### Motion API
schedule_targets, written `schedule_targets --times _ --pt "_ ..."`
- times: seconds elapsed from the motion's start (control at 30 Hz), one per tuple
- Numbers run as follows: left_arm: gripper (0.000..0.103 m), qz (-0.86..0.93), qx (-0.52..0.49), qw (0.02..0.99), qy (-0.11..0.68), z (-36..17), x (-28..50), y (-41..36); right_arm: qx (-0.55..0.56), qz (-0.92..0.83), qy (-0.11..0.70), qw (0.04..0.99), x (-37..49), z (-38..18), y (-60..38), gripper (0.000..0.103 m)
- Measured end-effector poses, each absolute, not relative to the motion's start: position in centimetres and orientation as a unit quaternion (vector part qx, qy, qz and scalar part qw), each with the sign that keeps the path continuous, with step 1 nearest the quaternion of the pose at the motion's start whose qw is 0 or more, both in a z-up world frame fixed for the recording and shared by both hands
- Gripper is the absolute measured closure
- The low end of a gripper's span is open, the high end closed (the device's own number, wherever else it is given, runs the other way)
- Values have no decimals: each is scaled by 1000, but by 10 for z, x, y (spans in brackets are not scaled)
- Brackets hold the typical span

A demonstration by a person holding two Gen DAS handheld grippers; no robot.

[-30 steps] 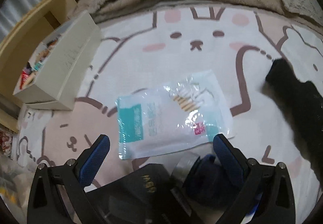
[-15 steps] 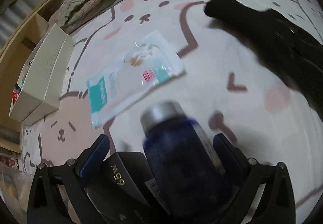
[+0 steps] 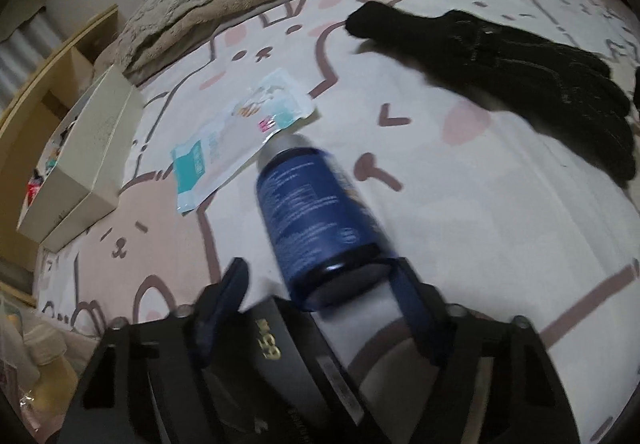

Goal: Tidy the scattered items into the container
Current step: 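Grasp the blue supplement bottle with the left tool while the right tool grasps the black visor, then release the black visor and grasp the carved wooden plaque with the right tool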

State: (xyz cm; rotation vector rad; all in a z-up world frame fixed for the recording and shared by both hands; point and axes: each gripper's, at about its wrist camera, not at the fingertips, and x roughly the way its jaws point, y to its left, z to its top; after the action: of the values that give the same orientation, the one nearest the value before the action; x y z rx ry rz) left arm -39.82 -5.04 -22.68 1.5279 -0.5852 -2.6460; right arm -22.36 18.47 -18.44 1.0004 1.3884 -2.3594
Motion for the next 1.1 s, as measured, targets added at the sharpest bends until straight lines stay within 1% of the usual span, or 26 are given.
schedule_targets --times 0.03,0.13,0.3,0.37,0.43,0.57,0.7,0.93,1.1 --pt "46 -851 492 7 -184 -226 -396 -49 340 -803 475 118 -221 -182 184 0" --pt "46 -855 489 -2 -176 -225 -395 -48 349 -799 464 158 -209 -173 178 0" --pt "47 -866 479 -30 -142 -218 -390 -50 352 -812 410 221 -192 -146 178 0" --pt "47 -870 473 -44 -133 -213 -386 -47 356 -826 360 248 -188 -132 182 0" --pt "47 -874 465 -57 -129 -209 -380 -43 366 -841 293 269 -186 -116 193 0" --pt "47 -879 454 -89 -118 -199 -361 -31 392 -854 142 313 -190 -101 219 0" --pt "47 -879 448 -119 -113 -194 -337 -18 415 -846 58 329 -198 -110 229 0" --pt "47 -867 458 -166 -104 -203 -283 -5 441 -820 -10 364 -203 -123 218 0" --pt "47 -859 468 -185 -98 -209 -251 -9 476 -769 -62 422 -201 -137 202 0"
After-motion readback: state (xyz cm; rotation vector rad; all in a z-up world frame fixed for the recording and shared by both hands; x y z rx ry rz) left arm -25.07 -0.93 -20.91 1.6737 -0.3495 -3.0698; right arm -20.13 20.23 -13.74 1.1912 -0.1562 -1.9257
